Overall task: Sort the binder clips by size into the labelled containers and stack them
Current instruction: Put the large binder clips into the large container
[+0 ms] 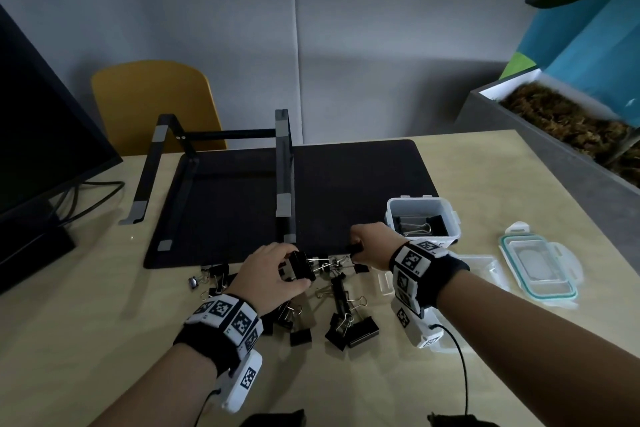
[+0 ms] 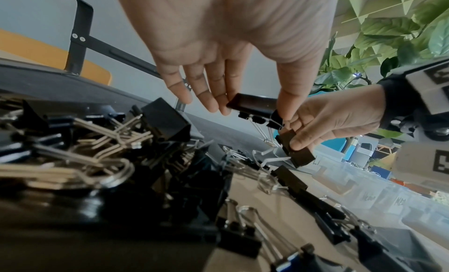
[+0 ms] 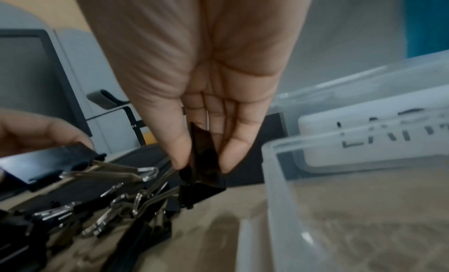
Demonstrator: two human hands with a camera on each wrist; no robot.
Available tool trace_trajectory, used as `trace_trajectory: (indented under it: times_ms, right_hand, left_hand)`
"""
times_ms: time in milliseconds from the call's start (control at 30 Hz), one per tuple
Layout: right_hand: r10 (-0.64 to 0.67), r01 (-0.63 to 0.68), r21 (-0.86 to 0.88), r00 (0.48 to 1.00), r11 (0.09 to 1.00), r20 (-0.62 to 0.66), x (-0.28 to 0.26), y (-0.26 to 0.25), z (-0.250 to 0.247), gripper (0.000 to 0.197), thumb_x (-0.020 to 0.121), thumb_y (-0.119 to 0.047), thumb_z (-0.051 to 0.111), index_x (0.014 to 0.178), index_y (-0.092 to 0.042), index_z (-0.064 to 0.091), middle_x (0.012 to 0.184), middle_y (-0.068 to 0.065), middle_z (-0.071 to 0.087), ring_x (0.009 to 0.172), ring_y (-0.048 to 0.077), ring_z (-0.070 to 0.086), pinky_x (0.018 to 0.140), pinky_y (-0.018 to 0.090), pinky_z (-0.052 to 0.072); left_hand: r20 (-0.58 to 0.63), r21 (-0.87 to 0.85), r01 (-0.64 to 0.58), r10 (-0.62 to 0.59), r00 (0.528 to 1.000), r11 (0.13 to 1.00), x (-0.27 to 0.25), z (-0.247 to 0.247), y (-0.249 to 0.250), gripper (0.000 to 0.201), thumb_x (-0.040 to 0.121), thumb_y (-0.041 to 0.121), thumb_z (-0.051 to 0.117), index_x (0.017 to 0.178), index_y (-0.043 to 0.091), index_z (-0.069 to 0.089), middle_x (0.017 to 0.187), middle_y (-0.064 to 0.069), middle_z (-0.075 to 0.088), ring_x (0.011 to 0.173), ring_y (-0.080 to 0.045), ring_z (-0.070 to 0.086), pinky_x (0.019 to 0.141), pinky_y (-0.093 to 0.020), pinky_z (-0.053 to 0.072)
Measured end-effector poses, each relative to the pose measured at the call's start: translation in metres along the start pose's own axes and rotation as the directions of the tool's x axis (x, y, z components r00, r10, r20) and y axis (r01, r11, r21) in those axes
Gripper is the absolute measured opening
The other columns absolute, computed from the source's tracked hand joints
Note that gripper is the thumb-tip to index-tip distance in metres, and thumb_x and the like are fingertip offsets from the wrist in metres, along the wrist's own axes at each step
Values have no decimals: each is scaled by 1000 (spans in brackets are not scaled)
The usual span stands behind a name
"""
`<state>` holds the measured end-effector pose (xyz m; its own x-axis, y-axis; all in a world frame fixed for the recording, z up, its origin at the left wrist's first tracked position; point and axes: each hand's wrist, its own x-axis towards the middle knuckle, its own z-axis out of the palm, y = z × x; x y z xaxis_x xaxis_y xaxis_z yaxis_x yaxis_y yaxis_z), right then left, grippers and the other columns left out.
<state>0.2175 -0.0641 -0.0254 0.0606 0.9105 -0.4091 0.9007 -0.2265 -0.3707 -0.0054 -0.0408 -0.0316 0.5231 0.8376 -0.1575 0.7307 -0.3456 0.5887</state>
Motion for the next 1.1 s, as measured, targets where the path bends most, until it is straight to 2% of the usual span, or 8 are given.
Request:
trace_trajectory:
  times_ms: [67,167,300,500,600,767,900,1100]
  right_hand:
    - [-19,20,43,1000,999,-22,-3,1,-7,20,81,-15,61,99,-14,51,96,6,62,82,20,56,66,27,44]
    - [-21,29,109,997,994,-70,-9,7,-20,23,80,-19,64,92,-17,44,84,0,57,76,19,55,63,25,41]
    - [8,16,177,991,984,-137,-17,23,-41,23,80,-21,65,90,-18,45,86,4,58,73,19,55,58,23,41]
    - [133,-72,214,948,974,-288,-27,60,-80,25,77,-26,69,96,-14,59,87,3,62,84,22,59,69,28,44]
    - [169,-94,255,942,962,-289,-29,81,-91,21,76,-19,70,91,-8,62,90,11,68,82,27,63,75,33,52]
    - [211,-165,177,933,970,-291,-26,113,-98,20,76,-17,68,93,-7,67,93,9,66,84,22,56,58,24,37]
    - [202,-186,87,945,979,-259,-19,129,-91,22,79,-19,67,98,-8,68,105,10,67,99,27,60,72,26,44]
    - [140,-127,70,959,989,-246,-12,139,-79,18,82,-14,60,98,-8,64,106,9,65,100,27,58,80,32,46]
  left_hand:
    - [0,-2,10,-10,1000,1000,2,1,4,52,75,45,70,121,29,52,105,19,49,104,-2,45,94,-21,37]
    - [6,-32,11,-11,1000,999,7,3,14,49,76,45,69,120,30,53,106,20,49,106,-1,47,95,-22,40]
    - [6,-67,-8,8,1000,998,16,4,35,50,77,45,68,122,29,52,109,19,51,109,-1,51,99,-27,44]
    - [8,-38,-68,69,998,997,36,3,76,61,82,42,65,136,24,42,121,10,51,103,1,42,98,-25,40]
    - [16,-15,-98,98,995,995,50,6,91,60,81,41,67,134,24,44,121,9,51,105,-1,45,96,-23,40]
    - [37,45,-137,136,990,989,74,17,107,58,78,43,69,130,25,47,117,7,54,108,-5,50,100,-28,42]
    - [56,67,-157,154,987,985,87,27,118,60,79,42,68,132,25,46,117,6,55,110,-7,51,99,-26,42]
    - [91,75,-156,149,985,985,100,44,124,59,79,41,69,131,26,47,119,5,57,111,-8,52,98,-28,44]
